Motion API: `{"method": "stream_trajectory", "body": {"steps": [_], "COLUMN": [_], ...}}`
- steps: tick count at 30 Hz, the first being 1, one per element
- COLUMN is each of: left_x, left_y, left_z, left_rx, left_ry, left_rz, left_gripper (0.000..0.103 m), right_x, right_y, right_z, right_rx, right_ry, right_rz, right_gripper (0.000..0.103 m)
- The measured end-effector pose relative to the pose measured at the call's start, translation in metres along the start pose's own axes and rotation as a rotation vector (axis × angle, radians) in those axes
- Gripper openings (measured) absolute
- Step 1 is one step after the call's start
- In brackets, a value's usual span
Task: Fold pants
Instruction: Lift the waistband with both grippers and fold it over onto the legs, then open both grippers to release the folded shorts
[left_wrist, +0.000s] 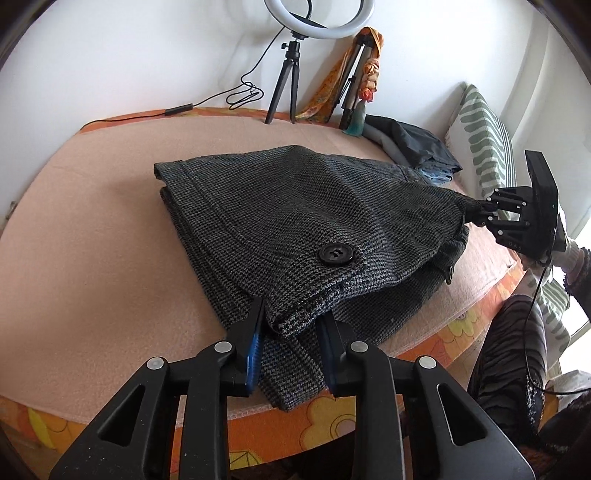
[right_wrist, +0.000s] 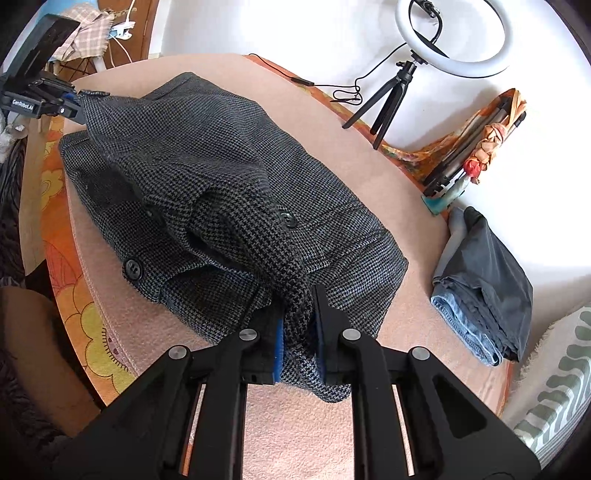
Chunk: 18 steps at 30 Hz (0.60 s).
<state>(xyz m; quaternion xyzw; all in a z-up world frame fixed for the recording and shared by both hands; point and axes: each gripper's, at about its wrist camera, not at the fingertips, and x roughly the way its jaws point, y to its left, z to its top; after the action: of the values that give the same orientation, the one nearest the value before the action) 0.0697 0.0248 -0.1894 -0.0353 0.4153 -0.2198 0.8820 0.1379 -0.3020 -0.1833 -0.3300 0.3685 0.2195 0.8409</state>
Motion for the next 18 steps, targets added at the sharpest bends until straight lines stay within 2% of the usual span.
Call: {"method": "stream_trajectory", "body": {"steps": [2, 4, 6, 9, 10, 12, 15, 18], "left_x": [-0.003, -0.006, -0.011, -0.014, -0.012, -0.006, 0.005, 0.017], "left_y": [-0.002, -0.004, -0.009, -0.020, -0.024, -0.029, -0.042, -0.052], "left_z": [-0.004, -0.006, -0.008, -0.008, -0.008, -0.007, -0.006, -0.006], "left_rx": [0.019, 0.045, 0.100, 0.221, 0.260, 0.313, 0.405, 0.504], "left_ry": [0.012, 0.026, 0.022, 0.016, 0.021, 0.042, 0.077, 0.106], "left_rz": [0.014, 0.041, 0.081, 0.150, 0.158, 0.146, 0.129, 0.162], "left_gripper": [0.030, 0.037, 0.045, 0.049, 0.050, 0.050, 0.050, 0.050], "right_x": [-0.005, -0.011, -0.019, -0.035, -0.039, -0.040, -0.026, -0.005], "right_y": [-0.001, -0.003, -0.006, -0.017, -0.023, -0.035, -0.052, -0.062], "right_z": [-0.002, -0.006, -0.012, -0.026, -0.032, -0.044, -0.062, -0.074], "right_rx": [0.048, 0.108, 0.176, 0.369, 0.466, 0.665, 0.936, 1.127], "right_ry": [0.007, 0.025, 0.035, 0.040, 0.033, 0.025, 0.053, 0.055], "right_rz": [-0.005, -0.007, -0.007, 0.024, 0.067, 0.171, 0.276, 0.361], "right_gripper": [0.018, 0.034, 0.042, 0.065, 0.072, 0.076, 0.077, 0.077]}}
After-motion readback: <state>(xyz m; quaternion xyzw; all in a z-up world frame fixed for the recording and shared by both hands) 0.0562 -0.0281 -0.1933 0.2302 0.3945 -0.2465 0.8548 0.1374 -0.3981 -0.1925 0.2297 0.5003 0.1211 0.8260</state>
